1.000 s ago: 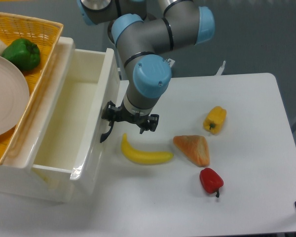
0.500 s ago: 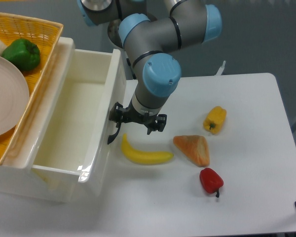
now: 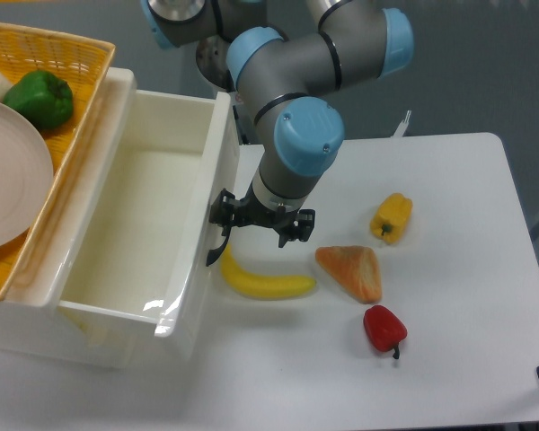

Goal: Slide the top white drawer open
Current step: 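Pull the upper white drawer outward by its handle, then continue pulling the drawer fully open, then hold at the handle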

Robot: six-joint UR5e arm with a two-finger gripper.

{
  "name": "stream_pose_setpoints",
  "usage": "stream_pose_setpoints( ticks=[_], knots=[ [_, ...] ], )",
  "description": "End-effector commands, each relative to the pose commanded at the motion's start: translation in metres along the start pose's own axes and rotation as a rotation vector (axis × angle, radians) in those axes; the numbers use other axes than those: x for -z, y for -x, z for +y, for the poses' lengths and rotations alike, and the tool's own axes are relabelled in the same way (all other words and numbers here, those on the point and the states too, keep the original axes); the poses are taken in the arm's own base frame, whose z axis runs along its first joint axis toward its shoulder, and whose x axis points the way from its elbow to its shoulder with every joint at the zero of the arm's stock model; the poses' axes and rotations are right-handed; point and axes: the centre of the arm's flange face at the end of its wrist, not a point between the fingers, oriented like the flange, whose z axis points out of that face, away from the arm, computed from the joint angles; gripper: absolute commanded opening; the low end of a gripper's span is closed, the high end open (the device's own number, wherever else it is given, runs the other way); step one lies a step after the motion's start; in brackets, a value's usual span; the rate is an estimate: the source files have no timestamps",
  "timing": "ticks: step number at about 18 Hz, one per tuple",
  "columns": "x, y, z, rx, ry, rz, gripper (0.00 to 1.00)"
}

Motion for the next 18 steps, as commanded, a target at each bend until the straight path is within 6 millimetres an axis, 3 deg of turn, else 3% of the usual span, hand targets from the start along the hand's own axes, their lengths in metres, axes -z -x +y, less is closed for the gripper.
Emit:
stream_pose_setpoints(
  ticks=[18],
  knots=[
    [0.003, 0.026, -0.005, 0.030, -0.019, -0.004, 1.00]
  ],
)
